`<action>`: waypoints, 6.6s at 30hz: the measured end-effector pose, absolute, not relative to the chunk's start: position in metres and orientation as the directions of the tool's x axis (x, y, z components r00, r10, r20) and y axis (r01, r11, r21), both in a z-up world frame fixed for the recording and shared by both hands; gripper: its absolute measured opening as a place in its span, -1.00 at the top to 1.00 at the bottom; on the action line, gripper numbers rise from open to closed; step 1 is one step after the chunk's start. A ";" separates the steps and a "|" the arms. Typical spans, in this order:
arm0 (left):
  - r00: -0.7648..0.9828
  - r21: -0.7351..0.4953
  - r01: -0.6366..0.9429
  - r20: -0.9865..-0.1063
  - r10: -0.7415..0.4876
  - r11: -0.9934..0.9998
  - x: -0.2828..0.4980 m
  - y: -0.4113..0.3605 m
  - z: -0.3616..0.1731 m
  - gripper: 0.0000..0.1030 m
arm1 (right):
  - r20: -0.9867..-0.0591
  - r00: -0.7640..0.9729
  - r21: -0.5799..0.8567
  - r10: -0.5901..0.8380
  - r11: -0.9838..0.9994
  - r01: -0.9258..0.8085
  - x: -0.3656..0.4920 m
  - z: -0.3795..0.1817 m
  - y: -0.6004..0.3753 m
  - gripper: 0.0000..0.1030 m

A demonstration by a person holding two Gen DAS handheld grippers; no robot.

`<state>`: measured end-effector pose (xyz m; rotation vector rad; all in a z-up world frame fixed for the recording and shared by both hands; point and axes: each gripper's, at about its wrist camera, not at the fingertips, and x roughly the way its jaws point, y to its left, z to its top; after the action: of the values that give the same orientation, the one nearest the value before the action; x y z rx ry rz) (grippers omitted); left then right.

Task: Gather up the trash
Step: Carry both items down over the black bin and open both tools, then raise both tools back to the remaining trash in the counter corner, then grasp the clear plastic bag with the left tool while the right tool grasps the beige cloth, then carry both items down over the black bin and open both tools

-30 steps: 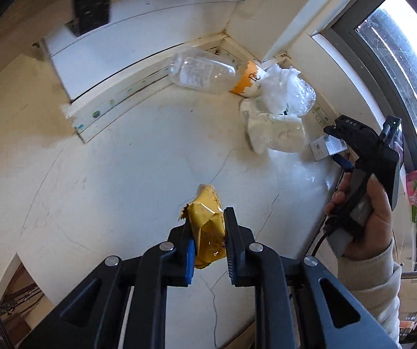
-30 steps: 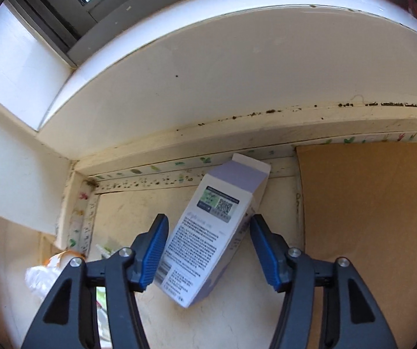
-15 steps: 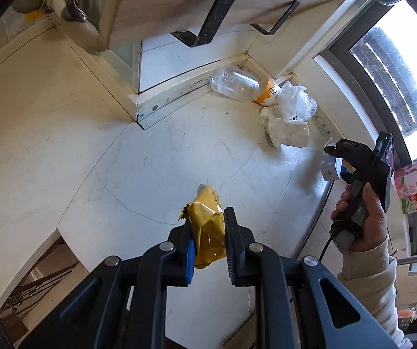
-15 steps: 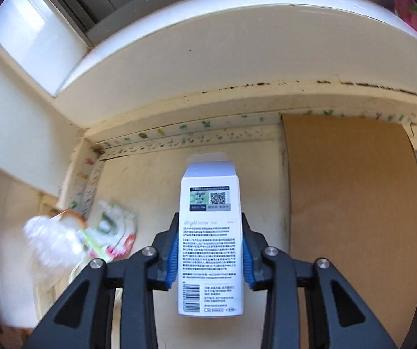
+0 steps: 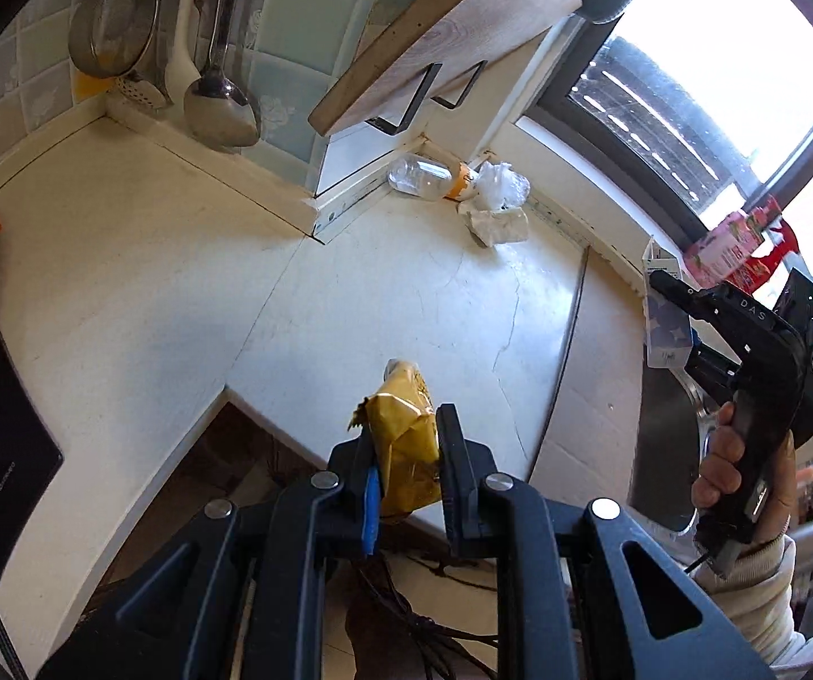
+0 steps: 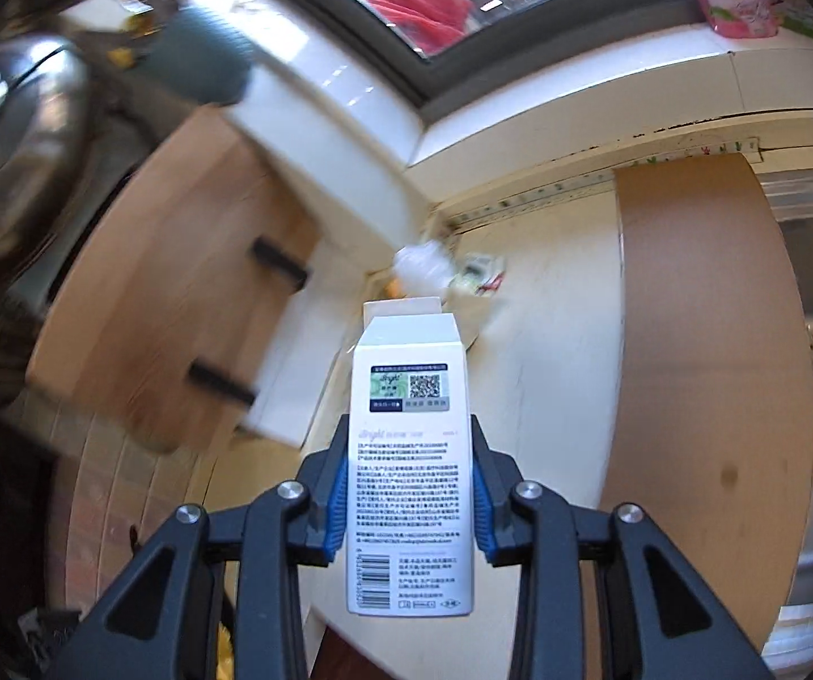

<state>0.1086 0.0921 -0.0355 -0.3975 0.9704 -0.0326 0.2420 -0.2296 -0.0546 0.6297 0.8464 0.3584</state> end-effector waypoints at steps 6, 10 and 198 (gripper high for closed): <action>0.544 -0.376 -0.034 -0.784 -0.298 0.926 0.040 0.111 -0.052 0.71 | -0.616 0.570 0.585 0.543 0.800 -0.130 0.119 -0.059 -0.169 0.33; 0.476 -0.389 0.010 -0.808 -0.347 0.921 0.006 0.119 -0.080 0.71 | -0.701 0.471 0.524 0.536 0.835 -0.170 0.055 -0.093 -0.123 0.33; 0.505 -0.028 0.208 -0.853 -0.132 0.978 0.329 -0.066 -0.084 0.45 | -0.630 0.619 0.583 0.469 0.812 -0.023 0.285 -0.143 -0.297 0.47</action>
<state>0.3287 -0.0662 -0.0844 0.0813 1.0217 -0.2054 0.2847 -0.2970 -0.1430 0.5683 0.8663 0.3015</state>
